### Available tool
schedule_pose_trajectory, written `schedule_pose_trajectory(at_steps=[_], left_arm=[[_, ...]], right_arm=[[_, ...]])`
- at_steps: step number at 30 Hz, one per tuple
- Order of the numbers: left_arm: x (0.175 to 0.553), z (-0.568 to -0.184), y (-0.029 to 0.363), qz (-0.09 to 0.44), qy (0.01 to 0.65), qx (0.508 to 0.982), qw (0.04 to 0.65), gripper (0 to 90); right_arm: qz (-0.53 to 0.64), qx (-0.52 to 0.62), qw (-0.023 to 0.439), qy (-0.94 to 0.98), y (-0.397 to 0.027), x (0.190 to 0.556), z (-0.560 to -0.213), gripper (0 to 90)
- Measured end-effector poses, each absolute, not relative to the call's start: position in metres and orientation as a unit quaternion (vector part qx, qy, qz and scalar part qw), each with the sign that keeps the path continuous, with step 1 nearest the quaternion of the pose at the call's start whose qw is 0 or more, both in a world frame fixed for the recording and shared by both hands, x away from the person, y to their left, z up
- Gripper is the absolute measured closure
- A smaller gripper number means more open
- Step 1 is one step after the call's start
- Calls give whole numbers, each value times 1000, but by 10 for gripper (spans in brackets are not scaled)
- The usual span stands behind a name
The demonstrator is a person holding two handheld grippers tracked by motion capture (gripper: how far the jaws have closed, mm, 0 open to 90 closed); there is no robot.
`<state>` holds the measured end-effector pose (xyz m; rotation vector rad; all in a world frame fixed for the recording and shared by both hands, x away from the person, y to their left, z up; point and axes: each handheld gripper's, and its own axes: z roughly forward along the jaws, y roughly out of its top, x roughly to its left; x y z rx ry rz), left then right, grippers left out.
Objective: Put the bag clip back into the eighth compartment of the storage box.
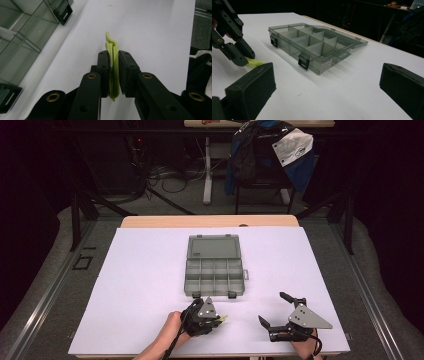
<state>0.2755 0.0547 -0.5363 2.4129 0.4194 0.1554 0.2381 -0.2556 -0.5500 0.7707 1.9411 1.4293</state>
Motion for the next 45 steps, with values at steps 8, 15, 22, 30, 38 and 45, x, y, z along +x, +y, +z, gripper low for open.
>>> schedule_pose_trajectory(at_steps=[8, 15, 22, 30, 38, 45], left_arm=[[279, -533, 60, 65, 168, 922, 342, 800], [281, -531, 62, 70, 171, 921, 344, 801], [282, -528, 64, 75, 172, 919, 348, 801], [284, -523, 67, 79, 174, 916, 353, 801], [284, -520, 67, 81, 173, 915, 355, 801], [283, -519, 67, 81, 173, 914, 359, 801]], right_arm=[[538, 292, 301, 731, -256, 238, -550, 0], [537, 292, 301, 732, -256, 238, -550, 0], [537, 292, 301, 732, -256, 238, -550, 0], [536, 292, 303, 732, -255, 238, -551, 0], [535, 291, 303, 733, -255, 239, -551, 0], [535, 294, 304, 731, -256, 239, -551, 0]])
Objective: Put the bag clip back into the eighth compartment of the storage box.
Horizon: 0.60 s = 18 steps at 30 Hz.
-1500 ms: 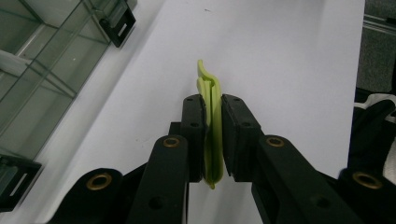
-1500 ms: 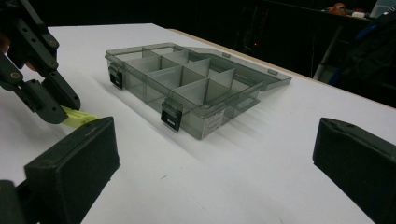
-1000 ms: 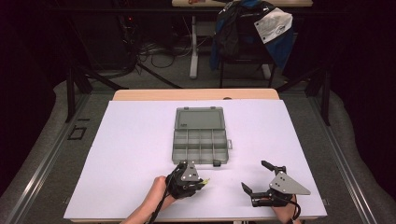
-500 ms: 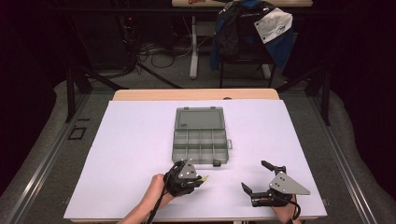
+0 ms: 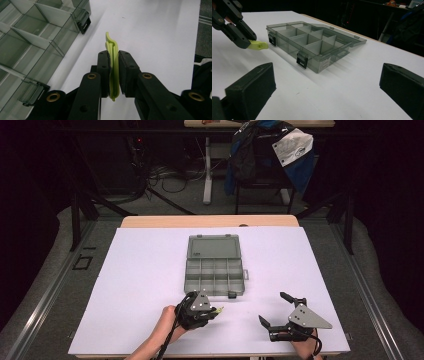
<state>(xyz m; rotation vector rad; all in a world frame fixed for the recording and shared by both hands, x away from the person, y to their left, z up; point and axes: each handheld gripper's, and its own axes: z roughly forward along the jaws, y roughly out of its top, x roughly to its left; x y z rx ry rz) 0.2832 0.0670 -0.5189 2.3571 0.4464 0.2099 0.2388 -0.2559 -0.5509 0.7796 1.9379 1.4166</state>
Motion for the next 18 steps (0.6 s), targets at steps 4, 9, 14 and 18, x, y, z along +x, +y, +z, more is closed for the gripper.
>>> schedule_pose_trajectory(at_steps=[4, 9, 14, 18], left_arm=[[284, -517, 69, 84, 176, 912, 360, 801], [286, -512, 69, 88, 175, 911, 364, 801], [288, -508, 67, 93, 171, 911, 365, 801], [289, -505, 64, 96, 169, 910, 367, 801]], right_arm=[[532, 296, 304, 733, -256, 239, -551, 0], [531, 298, 304, 733, -255, 239, -552, 0], [531, 298, 305, 733, -256, 239, -552, 0], [530, 299, 303, 734, -256, 238, -552, 0]])
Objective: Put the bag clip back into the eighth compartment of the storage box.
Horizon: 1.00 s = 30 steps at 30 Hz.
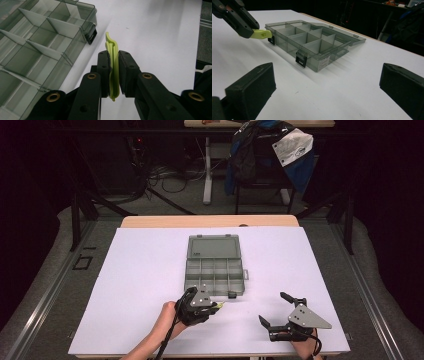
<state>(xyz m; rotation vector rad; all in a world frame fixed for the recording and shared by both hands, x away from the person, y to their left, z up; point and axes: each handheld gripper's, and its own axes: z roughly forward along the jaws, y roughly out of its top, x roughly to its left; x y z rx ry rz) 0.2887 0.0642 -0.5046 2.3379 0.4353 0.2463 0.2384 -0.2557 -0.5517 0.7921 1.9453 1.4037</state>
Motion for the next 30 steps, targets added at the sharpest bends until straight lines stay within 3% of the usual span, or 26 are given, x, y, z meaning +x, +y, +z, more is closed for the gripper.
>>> schedule_pose_trajectory(at_steps=[30], left_arm=[[300, -496, 55, 104, 172, 905, 374, 802]], right_arm=[[531, 296, 302, 735, -256, 239, -552, 0]])
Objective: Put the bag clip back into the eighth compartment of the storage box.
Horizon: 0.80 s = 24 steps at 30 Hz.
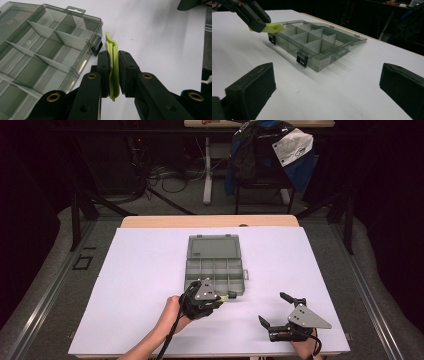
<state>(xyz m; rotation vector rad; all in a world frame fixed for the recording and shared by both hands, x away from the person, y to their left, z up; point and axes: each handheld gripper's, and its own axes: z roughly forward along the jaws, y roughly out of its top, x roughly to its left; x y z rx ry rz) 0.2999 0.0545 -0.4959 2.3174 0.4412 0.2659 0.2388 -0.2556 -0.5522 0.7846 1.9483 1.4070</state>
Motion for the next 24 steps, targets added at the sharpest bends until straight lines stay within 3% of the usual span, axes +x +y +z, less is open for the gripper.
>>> schedule_pose_trajectory(at_steps=[24], left_arm=[[313, -490, 44, 106, 185, 899, 384, 802]], right_arm=[[532, 294, 301, 735, -256, 239, -552, 0]])
